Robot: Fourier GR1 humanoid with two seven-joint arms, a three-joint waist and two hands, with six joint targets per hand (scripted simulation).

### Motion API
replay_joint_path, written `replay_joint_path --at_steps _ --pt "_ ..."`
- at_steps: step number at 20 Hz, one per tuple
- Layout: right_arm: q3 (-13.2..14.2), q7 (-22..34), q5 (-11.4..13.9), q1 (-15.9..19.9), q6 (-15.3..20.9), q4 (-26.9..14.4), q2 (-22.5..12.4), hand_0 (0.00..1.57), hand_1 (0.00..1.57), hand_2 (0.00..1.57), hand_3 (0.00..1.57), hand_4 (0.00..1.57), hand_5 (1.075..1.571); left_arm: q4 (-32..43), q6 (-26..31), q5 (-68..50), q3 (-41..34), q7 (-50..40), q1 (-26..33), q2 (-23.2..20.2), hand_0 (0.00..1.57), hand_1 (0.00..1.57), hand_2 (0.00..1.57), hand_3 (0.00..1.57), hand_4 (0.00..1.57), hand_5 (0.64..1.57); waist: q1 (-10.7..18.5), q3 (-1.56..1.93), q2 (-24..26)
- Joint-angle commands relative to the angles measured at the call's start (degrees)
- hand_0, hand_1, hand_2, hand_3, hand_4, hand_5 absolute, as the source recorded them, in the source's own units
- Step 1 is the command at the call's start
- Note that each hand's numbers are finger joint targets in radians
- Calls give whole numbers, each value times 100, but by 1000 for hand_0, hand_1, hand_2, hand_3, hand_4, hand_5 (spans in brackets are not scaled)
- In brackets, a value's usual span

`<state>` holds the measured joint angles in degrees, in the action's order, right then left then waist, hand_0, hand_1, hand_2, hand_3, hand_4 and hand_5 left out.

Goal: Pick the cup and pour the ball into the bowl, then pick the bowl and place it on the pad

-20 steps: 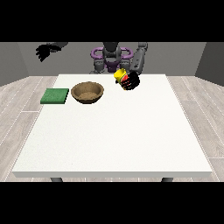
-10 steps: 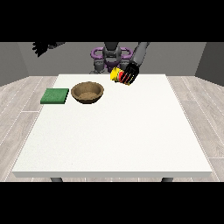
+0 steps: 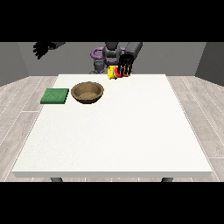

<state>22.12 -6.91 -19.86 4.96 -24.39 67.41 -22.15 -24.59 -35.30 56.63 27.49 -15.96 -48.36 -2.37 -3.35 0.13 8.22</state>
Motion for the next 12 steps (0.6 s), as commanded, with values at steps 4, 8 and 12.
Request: replay_joint_path --at_steps 4,8,12 --pt "-116 -23 33 575 -5 -367 60 0 0 0 0 657 1562 -397 977 781 814 -1707 -573 232 799 799 1571 1211 948 1569 -260 -7 -231" --pt "-325 -83 151 510 -202 -356 125 0 0 0 0 665 1561 -674 1473 1222 1475 -2223 -292 235 448 448 1565 1214 759 1569 -472 -9 -87" --pt "-231 -285 111 469 -429 -631 15 0 0 0 0 667 1560 -1193 2613 1178 1786 -2280 -552 237 0 0 1051 1375 745 1569 -593 -5 -74"
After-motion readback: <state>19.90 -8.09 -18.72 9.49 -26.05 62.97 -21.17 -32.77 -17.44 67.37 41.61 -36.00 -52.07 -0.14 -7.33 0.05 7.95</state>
